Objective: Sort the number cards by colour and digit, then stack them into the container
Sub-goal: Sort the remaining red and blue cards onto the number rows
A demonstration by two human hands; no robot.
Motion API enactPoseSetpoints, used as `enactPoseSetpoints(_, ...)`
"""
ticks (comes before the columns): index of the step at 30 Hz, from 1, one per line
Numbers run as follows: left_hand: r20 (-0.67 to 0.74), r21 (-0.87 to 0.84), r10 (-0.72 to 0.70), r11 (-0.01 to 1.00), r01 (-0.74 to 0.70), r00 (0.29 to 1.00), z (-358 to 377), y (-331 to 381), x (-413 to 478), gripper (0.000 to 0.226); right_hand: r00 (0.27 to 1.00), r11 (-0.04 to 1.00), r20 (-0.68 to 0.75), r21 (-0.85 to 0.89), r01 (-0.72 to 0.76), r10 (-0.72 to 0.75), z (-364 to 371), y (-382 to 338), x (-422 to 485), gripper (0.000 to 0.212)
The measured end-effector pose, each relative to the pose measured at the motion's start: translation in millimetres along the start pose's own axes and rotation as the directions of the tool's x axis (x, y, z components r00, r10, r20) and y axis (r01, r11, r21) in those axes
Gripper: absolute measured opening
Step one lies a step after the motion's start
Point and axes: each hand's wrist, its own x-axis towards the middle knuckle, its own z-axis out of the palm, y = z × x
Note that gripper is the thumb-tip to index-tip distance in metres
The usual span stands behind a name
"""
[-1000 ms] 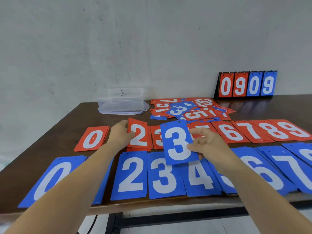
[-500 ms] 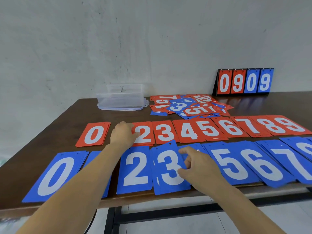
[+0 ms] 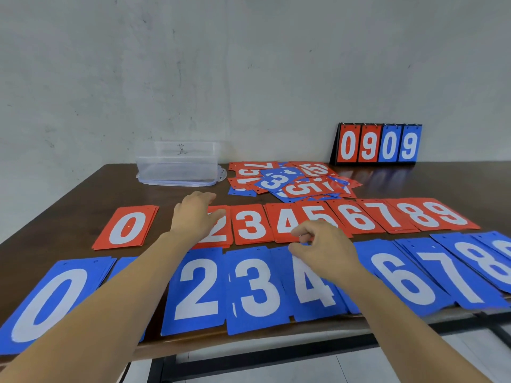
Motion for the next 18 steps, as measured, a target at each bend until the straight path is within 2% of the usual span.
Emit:
enactPoseSetpoints(5, 0.022, -0.067, 0.026, 0.997, -0.024, 0.999, 10.0, 28.1, 22.8, 0.056, 0.998, 0.998, -0.034, -0.029, -0.047, 0.046, -13.5, 20.1, 45.3, 0.026)
enactPoseSetpoints(9, 0.043, -0.067, 0.014, 0.998, -0.011, 0.999, 21.2, 45.6, 51.2, 0.05, 0.996, 0.996, -0.05, -0.053, -0.075, 0.072, -23.1, 37.8, 86.1, 0.026)
enactPoseSetpoints(14, 0.048, -0.077, -0.015, 0.997, 0.019, 0.999, 38.5, 54.2, 88.4, 0.054, 0.991, 0.989, -0.056, -0.078, -0.124, 0.12, -33.6, 68.4, 147.9, 0.02)
enactPoseSetpoints(18, 0.053, -0.071, -0.065, 0.995, 0.069, 0.997, 50.5, 50.1, 112.7, 0.05, 0.993, 0.988, -0.021, -0.092, -0.121, 0.12, -30.4, 84.4, 199.3, 0.031)
